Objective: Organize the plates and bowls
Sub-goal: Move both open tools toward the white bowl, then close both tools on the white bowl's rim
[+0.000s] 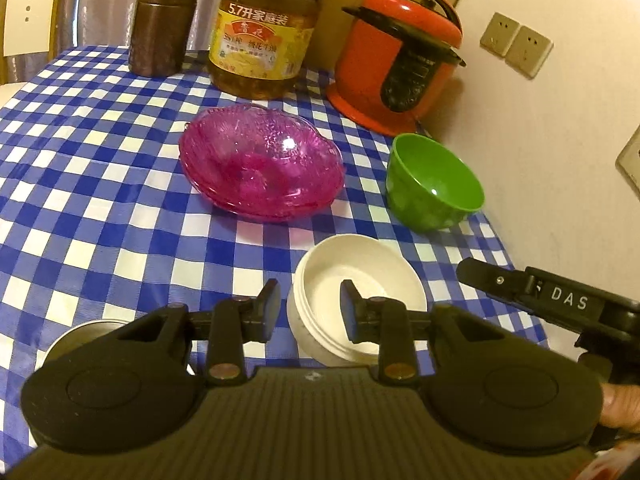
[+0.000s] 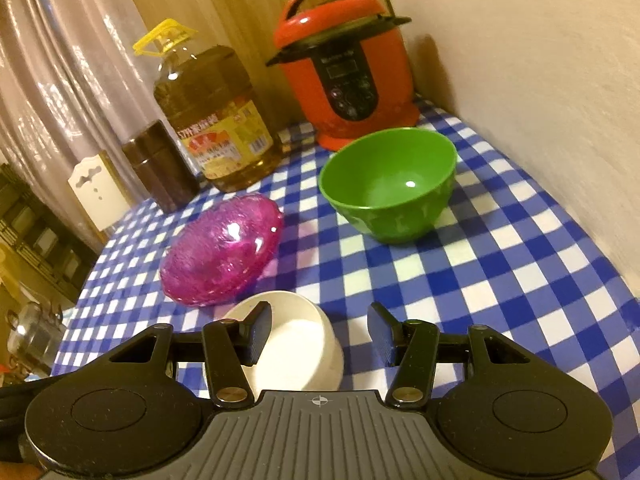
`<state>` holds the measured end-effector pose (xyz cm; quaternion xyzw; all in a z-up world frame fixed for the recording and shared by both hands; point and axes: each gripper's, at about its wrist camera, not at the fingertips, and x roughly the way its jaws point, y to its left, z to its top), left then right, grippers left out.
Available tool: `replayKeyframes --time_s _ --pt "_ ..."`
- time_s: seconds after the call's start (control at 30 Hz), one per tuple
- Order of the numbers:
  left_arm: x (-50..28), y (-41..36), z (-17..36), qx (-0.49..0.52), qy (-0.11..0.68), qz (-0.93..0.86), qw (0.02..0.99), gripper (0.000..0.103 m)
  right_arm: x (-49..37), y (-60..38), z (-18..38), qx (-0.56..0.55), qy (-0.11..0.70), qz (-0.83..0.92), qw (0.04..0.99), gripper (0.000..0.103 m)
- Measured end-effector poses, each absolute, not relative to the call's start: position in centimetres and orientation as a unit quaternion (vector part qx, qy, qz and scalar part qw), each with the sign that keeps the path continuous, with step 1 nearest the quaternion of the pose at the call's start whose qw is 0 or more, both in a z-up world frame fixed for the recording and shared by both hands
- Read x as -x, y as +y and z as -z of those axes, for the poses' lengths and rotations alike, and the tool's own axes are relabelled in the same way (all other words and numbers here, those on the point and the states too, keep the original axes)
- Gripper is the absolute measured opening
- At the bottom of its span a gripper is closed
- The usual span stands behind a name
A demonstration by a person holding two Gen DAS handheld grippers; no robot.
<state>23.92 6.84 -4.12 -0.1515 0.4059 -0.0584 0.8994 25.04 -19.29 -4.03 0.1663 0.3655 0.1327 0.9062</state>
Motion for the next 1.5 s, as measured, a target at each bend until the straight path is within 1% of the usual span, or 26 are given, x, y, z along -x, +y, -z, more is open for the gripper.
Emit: replayKeyframes --time_s 0.43,1.1,1.43,1.47,1.5 --pt "-24.5 6.3 5.6 0.155 0.429 0.047 0.888 0.028 -24.5 -19.2 7.0 -0.173 0.412 -0.138 0.884 0.053" --pt "-25.8 5.6 8.2 0.169 0.457 0.037 0.872 0.028 -26.0 -19.1 8.4 -0.175 0.440 -0.121 0.872 0.053" --pt "-26.7 4.4 8.9 0.148 0.463 0.039 0.873 0.028 -26.6 -18.4 8.6 -0.174 0.441 -0.134 0.870 0.053" --pt "-26.8 4.3 9.0 0.147 0.464 0.039 0.873 0.027 -26.7 -18.4 8.7 -0.174 0.442 -0.134 0.870 0.052" --pt "-26.8 4.3 9.1 0.147 0.465 0.039 0.872 0.027 -26.7 -18.3 8.7 -0.174 0.442 -0.134 0.869 0.048"
